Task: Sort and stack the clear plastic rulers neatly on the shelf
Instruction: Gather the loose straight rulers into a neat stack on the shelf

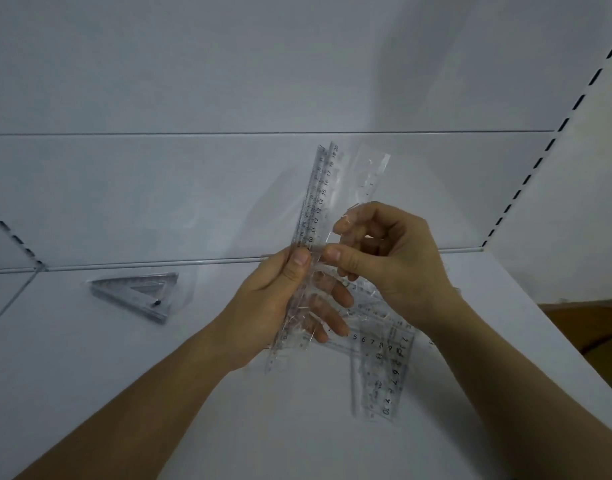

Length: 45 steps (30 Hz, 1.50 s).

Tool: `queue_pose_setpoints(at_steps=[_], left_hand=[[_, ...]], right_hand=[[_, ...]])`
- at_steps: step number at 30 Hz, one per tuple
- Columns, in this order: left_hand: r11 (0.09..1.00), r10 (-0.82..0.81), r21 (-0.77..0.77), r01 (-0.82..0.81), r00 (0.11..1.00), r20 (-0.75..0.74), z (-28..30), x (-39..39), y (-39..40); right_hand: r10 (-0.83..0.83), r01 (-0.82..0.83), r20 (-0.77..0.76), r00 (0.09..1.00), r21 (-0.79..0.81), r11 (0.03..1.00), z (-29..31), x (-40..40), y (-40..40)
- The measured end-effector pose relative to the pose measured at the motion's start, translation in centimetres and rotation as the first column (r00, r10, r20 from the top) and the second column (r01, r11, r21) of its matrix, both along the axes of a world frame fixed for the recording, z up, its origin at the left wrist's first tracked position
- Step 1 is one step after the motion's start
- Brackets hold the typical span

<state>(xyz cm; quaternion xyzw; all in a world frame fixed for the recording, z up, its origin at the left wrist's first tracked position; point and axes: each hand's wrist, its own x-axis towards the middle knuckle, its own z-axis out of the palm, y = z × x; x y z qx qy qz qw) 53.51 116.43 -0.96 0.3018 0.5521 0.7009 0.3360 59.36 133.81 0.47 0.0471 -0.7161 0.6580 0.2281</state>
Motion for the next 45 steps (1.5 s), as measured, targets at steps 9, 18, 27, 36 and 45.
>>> queue_pose_setpoints(at_steps=[9,18,27,36,45], left_hand=[[0.991,0.13,0.059,-0.122,0.979,-0.156,-0.4,-0.6,-0.3],[0.997,0.045,-0.048,-0.058,0.971,-0.234,-1.4,-0.9,-0.1],[0.97,0.181,-0.033,-0.242,0.802,-0.569,-0.6,0.5,0.2],[0.984,0.063,-0.131,-0.119,0.928,-0.366,-0.9,-0.4,-0.5],[0.954,0.292,0.099,-0.283,0.951,-0.1,-0.7,-3.9,-1.4]], right_hand=[[-0.2,0.199,0.046,0.979,0.019,0.98,0.6,0.1,-0.6],[-0.281,0.277,0.022,0.959,0.11,0.954,0.4,0.0,-0.9],[0.022,0.017,-0.188,0.982,0.206,0.978,5.6,-1.5,-4.8],[0.129,-0.11,-0.147,0.981,0.13,0.985,3.9,-2.9,-4.7],[-0.212,-0.42,0.512,0.833,0.833,0.359,-0.7,-3.6,0.3]])
